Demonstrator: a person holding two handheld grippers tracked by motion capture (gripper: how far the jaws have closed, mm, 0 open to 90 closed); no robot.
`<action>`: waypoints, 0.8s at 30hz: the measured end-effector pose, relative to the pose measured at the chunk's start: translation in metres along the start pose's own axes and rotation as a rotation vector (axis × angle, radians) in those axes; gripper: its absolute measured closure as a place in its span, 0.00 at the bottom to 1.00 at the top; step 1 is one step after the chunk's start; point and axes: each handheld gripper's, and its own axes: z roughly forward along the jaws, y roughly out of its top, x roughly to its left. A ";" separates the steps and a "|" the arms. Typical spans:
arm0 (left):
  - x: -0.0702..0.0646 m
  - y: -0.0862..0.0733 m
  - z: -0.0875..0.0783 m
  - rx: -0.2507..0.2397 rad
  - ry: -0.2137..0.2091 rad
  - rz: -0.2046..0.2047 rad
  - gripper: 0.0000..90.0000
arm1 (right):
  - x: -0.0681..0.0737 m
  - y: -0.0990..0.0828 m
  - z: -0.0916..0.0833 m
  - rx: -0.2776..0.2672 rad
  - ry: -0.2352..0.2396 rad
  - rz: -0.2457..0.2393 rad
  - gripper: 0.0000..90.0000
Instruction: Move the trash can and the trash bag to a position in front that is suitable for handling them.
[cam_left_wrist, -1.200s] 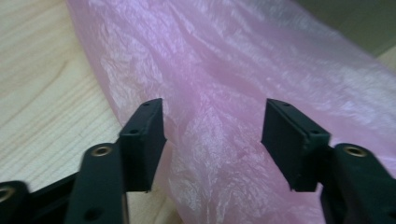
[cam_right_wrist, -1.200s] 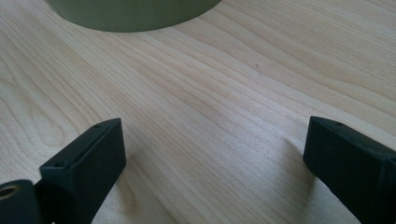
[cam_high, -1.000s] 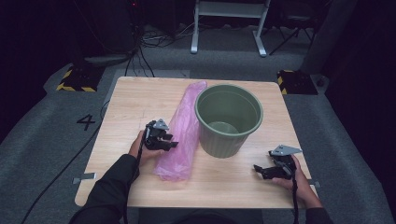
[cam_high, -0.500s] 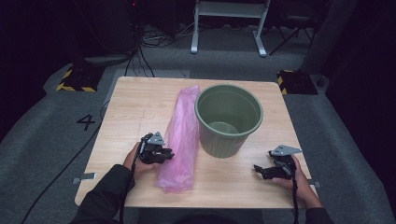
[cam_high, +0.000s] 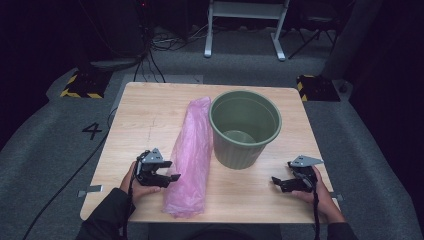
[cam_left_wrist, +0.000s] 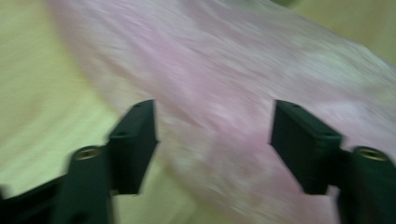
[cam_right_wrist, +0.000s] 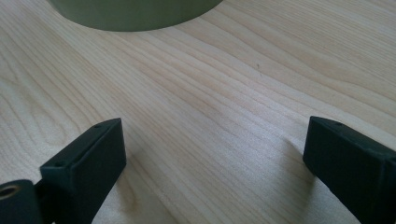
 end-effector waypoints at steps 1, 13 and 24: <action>0.007 0.006 -0.001 -0.020 0.038 -0.050 0.26 | 0.000 0.000 0.000 0.000 0.000 -0.001 0.06; 0.036 0.060 0.031 -0.020 0.089 -0.087 0.22 | 0.000 0.000 0.000 0.000 -0.001 0.002 0.07; 0.025 0.054 0.068 0.058 0.105 -0.040 0.22 | 0.000 0.000 -0.001 0.000 0.002 0.001 0.07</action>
